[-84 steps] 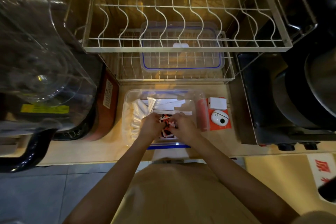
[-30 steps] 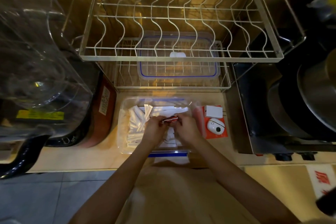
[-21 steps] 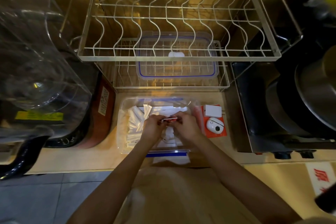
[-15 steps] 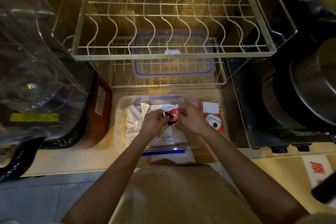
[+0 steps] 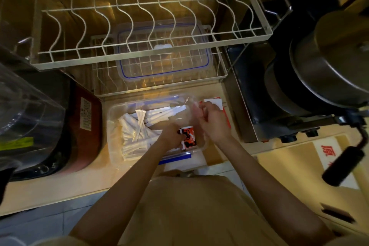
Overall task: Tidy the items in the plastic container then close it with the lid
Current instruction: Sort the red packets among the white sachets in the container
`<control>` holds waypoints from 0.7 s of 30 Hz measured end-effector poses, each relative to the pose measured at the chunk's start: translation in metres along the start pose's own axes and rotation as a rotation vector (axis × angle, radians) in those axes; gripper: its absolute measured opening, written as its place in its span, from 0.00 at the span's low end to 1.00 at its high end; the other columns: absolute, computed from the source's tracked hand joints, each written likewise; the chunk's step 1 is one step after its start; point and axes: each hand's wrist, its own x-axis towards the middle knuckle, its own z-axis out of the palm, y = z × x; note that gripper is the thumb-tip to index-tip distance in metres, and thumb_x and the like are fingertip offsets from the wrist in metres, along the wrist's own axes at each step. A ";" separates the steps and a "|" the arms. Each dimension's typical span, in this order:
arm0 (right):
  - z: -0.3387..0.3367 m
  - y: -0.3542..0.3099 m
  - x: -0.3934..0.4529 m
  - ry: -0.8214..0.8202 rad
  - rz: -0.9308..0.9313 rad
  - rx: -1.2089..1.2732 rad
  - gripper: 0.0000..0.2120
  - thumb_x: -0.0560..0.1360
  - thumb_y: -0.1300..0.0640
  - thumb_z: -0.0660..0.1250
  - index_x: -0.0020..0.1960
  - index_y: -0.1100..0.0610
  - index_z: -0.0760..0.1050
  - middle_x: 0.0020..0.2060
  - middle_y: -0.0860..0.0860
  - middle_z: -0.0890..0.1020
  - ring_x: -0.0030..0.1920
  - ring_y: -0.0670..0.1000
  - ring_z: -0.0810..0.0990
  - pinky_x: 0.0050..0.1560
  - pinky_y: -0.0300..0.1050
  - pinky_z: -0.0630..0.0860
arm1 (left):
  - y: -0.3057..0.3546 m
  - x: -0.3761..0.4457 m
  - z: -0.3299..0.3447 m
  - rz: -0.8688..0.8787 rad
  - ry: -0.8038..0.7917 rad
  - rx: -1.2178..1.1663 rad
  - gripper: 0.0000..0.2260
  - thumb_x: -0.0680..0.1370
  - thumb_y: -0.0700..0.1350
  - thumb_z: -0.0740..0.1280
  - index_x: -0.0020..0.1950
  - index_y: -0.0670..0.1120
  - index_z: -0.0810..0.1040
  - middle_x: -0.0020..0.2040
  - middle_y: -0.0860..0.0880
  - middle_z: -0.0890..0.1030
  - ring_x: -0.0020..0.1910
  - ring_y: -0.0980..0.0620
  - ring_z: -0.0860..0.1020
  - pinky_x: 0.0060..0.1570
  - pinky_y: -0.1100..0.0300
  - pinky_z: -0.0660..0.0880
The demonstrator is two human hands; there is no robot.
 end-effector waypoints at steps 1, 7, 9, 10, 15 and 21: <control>0.001 0.001 0.000 0.008 0.006 0.027 0.12 0.80 0.50 0.59 0.58 0.56 0.74 0.34 0.45 0.69 0.32 0.41 0.68 0.31 0.31 0.62 | 0.000 0.001 0.001 0.005 0.019 0.010 0.09 0.76 0.34 0.62 0.54 0.32 0.75 0.48 0.32 0.80 0.30 0.49 0.76 0.28 0.66 0.74; 0.002 0.000 -0.001 -0.019 0.001 0.057 0.12 0.80 0.51 0.58 0.58 0.56 0.72 0.42 0.51 0.76 0.36 0.42 0.72 0.34 0.30 0.65 | 0.001 0.007 0.013 0.093 0.158 0.119 0.06 0.74 0.36 0.64 0.48 0.37 0.78 0.48 0.38 0.81 0.48 0.42 0.79 0.50 0.53 0.74; 0.002 0.000 -0.001 -0.029 0.008 0.066 0.11 0.80 0.52 0.58 0.59 0.55 0.72 0.46 0.53 0.79 0.41 0.46 0.75 0.38 0.33 0.69 | -0.001 0.009 0.017 0.057 0.189 0.162 0.08 0.76 0.38 0.62 0.53 0.39 0.77 0.50 0.40 0.82 0.49 0.41 0.80 0.53 0.49 0.76; 0.002 0.000 -0.001 -0.033 0.013 0.068 0.11 0.80 0.53 0.58 0.59 0.55 0.71 0.47 0.54 0.80 0.42 0.46 0.76 0.38 0.33 0.69 | -0.001 0.009 0.019 0.040 0.198 0.176 0.09 0.76 0.39 0.61 0.55 0.40 0.75 0.50 0.40 0.82 0.49 0.41 0.80 0.53 0.47 0.77; 0.003 0.001 0.001 -0.025 0.005 0.062 0.09 0.80 0.53 0.59 0.57 0.55 0.71 0.40 0.49 0.75 0.37 0.45 0.73 0.33 0.29 0.63 | 0.000 0.005 0.018 0.010 0.168 0.143 0.16 0.76 0.42 0.63 0.61 0.37 0.70 0.52 0.41 0.81 0.50 0.42 0.80 0.51 0.52 0.75; 0.000 0.000 0.002 -0.070 0.022 0.050 0.08 0.79 0.54 0.61 0.57 0.54 0.71 0.40 0.49 0.77 0.38 0.47 0.76 0.32 0.30 0.64 | 0.017 -0.009 -0.007 0.063 0.043 0.145 0.12 0.75 0.36 0.63 0.58 0.36 0.75 0.55 0.38 0.80 0.53 0.42 0.79 0.52 0.55 0.74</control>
